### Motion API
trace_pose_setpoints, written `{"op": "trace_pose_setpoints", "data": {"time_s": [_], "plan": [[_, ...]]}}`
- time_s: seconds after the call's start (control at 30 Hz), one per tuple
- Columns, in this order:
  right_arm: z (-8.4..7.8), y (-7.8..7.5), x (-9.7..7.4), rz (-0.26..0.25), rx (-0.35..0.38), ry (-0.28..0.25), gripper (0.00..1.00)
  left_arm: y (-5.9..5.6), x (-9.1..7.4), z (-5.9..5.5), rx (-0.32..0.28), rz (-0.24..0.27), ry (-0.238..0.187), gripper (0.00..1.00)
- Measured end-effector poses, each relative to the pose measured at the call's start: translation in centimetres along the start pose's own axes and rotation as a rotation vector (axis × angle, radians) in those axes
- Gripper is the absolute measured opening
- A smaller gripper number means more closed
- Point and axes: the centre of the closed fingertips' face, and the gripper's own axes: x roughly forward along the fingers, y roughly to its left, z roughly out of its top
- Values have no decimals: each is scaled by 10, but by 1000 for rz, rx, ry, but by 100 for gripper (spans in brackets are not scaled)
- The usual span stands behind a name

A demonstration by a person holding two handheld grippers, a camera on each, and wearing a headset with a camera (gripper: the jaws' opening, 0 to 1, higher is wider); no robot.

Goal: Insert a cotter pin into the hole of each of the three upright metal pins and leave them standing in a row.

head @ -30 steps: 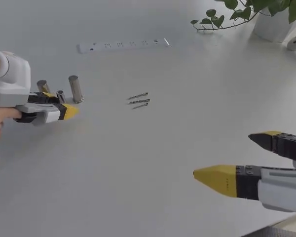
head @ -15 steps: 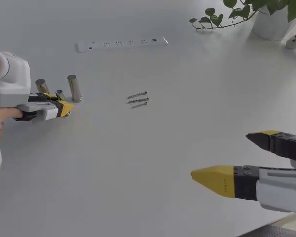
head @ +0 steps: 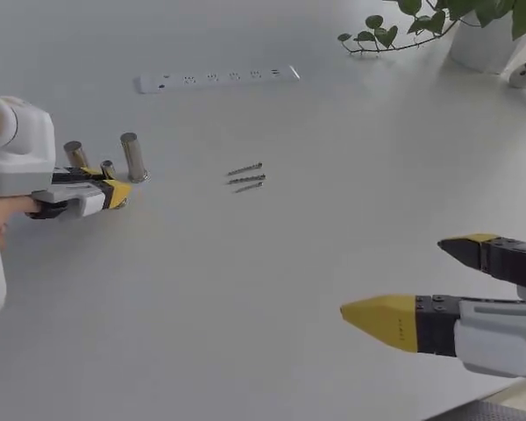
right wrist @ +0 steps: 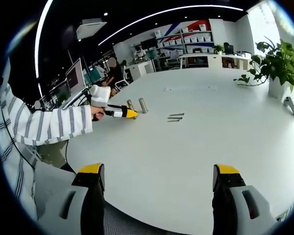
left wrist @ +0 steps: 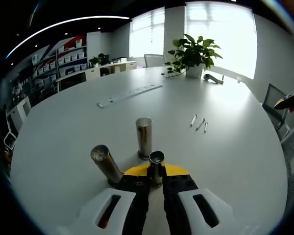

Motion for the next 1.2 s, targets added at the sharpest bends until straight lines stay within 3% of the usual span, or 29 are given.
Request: {"op": "trace_pose_setpoints", "data": {"time_s": [0.57, 0.97, 1.2], "plan": [[11, 4, 3, 7, -77, -49, 98, -11, -6, 4, -23, -34, -3, 5], [13, 6, 7, 25, -85, -52, 99, -31, -17, 15, -3, -72, -27, 5], [11, 8, 8, 35, -87, -46, 98, -44, -23, 14, 12, -93, -34, 5]]}}
